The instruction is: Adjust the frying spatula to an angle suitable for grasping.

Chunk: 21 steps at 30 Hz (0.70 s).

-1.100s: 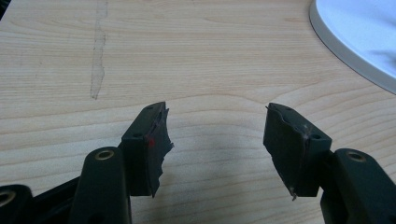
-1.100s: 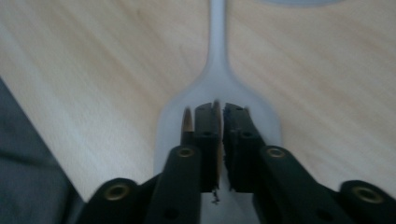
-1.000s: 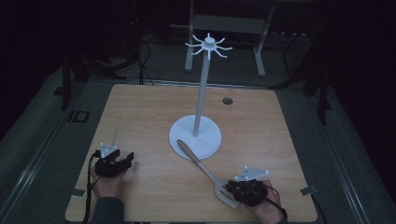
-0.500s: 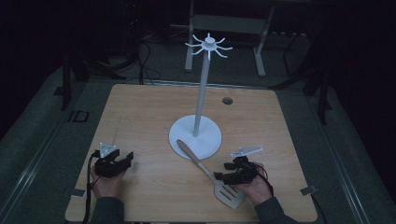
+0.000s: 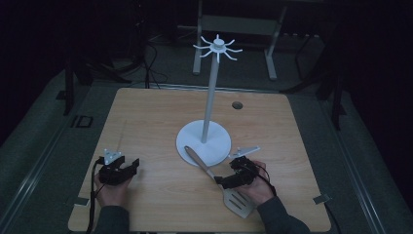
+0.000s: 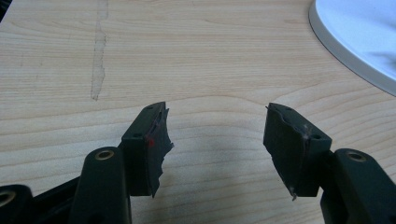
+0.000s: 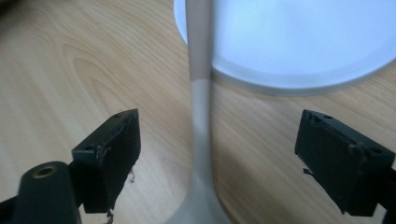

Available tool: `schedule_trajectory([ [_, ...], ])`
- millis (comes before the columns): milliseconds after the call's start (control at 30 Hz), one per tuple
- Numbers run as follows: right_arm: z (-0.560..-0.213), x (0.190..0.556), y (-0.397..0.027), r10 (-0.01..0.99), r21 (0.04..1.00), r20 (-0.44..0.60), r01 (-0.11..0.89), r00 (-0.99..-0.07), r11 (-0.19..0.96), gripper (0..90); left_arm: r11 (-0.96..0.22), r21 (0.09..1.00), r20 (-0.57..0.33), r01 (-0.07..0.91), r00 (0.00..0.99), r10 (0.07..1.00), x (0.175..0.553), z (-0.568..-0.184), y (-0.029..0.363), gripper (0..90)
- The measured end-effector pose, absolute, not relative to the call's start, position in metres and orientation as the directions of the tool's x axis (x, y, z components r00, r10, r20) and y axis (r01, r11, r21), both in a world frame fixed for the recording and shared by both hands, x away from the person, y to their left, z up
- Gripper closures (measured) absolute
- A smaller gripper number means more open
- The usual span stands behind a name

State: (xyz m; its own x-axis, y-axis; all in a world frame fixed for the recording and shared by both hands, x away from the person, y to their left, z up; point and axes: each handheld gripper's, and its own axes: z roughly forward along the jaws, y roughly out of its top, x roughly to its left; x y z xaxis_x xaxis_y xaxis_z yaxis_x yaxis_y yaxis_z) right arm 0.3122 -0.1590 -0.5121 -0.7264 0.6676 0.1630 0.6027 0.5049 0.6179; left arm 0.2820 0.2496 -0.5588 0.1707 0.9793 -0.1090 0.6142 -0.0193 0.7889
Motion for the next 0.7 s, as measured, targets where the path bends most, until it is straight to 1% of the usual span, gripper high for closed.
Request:
schedule_trajectory([
  [100, -0.514, 0.316, -0.147, 0.681, 0.603, 0.102, 0.589, -0.725, 0.537, 24.0, -0.019, 0.789, -0.11, 0.614, 0.171, 0.979, 0.282, -0.559, 0.25, 40.3],
  [167, -0.515, 0.318, -0.14, 0.677, 0.598, 0.08, 0.579, -0.731, 0.554, 33.0, -0.019, 0.789, -0.11, 0.614, 0.171, 0.979, 0.282, -0.559, 0.25, 40.2],
  [200, -0.515, 0.319, -0.135, 0.675, 0.595, 0.06, 0.569, -0.736, 0.568, 39.7, -0.019, 0.789, -0.11, 0.614, 0.171, 0.979, 0.282, -0.559, 0.25, 40.2],
  [233, -0.515, 0.319, -0.132, 0.671, 0.592, 0.054, 0.564, -0.74, 0.575, 44.5, -0.019, 0.789, -0.11, 0.614, 0.171, 0.979, 0.282, -0.559, 0.25, 40.2],
  [333, -0.518, 0.324, -0.12, 0.654, 0.564, 0.047, 0.561, -0.755, 0.606, 54.4, -0.018, 0.79, -0.111, 0.613, 0.171, 0.979, 0.282, -0.559, 0.249, 40.3],
  [400, -0.52, 0.326, -0.114, 0.65, 0.555, 0.046, 0.56, -0.759, 0.615, 58.7, -0.02, 0.789, -0.109, 0.614, 0.172, 0.979, 0.282, -0.558, 0.25, 40.2],
  [467, -0.523, 0.328, -0.108, 0.646, 0.536, 0.035, 0.56, -0.763, 0.632, 59.9, -0.018, 0.789, -0.111, 0.614, 0.171, 0.979, 0.282, -0.559, 0.25, 40.2],
  [533, -0.527, 0.33, -0.103, 0.641, 0.521, 0.033, 0.56, -0.767, 0.644, 62.9, -0.018, 0.789, -0.111, 0.614, 0.172, 0.979, 0.282, -0.559, 0.25, 40.2],
  [600, -0.529, 0.33, -0.101, 0.64, 0.512, 0.027, 0.56, -0.768, 0.651, 62.9, -0.018, 0.789, -0.111, 0.614, 0.172, 0.979, 0.282, -0.559, 0.25, 40.2],
  [633, -0.533, 0.332, -0.096, 0.643, 0.496, 0.004, 0.56, -0.766, 0.664, 64.5, -0.019, 0.789, -0.111, 0.614, 0.172, 0.979, 0.282, -0.559, 0.25, 40.2],
  [700, -0.536, 0.335, -0.093, 0.653, 0.488, 0.003, 0.571, -0.757, 0.66, 63.5, -0.02, 0.789, -0.11, 0.614, 0.173, 0.979, 0.282, -0.558, 0.25, 40.3],
])
